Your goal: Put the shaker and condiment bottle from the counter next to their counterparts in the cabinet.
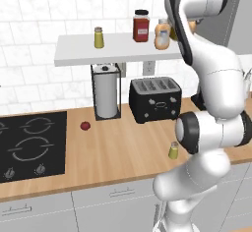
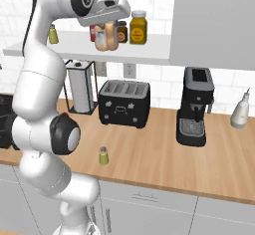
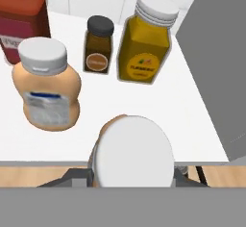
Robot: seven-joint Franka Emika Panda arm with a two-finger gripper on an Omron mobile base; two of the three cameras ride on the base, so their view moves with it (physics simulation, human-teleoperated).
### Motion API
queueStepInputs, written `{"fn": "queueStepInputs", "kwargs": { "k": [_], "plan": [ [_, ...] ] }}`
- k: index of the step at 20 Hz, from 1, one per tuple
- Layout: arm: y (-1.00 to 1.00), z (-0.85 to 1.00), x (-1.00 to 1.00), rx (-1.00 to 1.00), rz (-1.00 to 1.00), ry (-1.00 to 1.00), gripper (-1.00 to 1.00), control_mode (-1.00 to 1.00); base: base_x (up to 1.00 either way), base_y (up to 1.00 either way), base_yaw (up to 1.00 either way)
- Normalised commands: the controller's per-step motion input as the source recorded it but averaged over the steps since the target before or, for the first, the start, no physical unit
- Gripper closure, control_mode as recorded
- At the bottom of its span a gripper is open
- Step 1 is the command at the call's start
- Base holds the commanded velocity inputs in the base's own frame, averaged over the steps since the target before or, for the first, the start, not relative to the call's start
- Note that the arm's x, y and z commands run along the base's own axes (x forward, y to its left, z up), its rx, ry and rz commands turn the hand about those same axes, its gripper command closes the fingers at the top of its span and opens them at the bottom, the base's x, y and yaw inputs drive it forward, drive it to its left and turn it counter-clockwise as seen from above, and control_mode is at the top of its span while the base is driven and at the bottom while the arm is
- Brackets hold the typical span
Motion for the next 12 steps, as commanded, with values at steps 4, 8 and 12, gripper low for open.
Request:
{"fn": "queueStepInputs", "kwargs": {
  "k": [4,8,12],
  "plan": [
    [0.0,0.0,0.28,-0.03,0.0,0.0,1.0,-1.0,0.0,0.0,0.0],
    [0.0,0.0,0.32,-0.09,0.0,0.0,1.0,-1.0,0.0,0.0,0.0],
    [0.0,-0.02,0.28,-0.08,0.0,0.0,1.0,-1.0,0.0,0.0,0.0]
  ]
}}
